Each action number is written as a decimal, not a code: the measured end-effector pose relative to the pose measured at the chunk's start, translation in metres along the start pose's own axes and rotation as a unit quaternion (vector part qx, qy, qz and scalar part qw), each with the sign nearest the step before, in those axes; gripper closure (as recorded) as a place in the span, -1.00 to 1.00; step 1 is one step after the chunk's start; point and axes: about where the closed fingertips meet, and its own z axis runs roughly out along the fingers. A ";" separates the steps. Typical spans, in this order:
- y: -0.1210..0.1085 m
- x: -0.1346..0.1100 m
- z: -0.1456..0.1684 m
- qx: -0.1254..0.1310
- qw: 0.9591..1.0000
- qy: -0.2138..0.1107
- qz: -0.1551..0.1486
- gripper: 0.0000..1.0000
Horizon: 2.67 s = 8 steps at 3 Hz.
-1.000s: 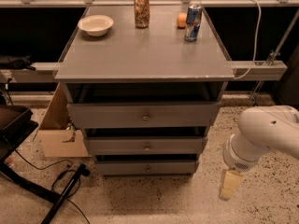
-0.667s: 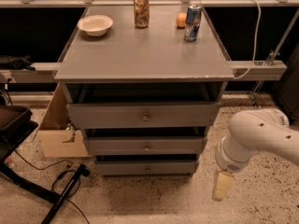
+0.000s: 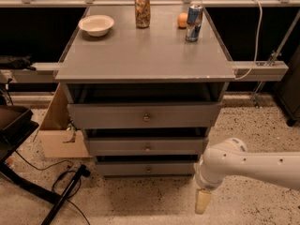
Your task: Open bottom drawer
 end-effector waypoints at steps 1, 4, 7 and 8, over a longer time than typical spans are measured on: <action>-0.013 -0.001 0.054 0.006 1.000 0.011 -0.012 -1.00; -0.041 0.003 0.138 -0.021 0.999 0.043 0.009 -1.00; -0.082 -0.005 0.223 0.043 0.998 0.037 -0.031 -1.00; -0.114 -0.007 0.254 0.070 0.996 0.039 -0.046 -1.00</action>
Offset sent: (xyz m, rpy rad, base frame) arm 0.0549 0.0174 -0.1530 -0.1089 0.0132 0.0222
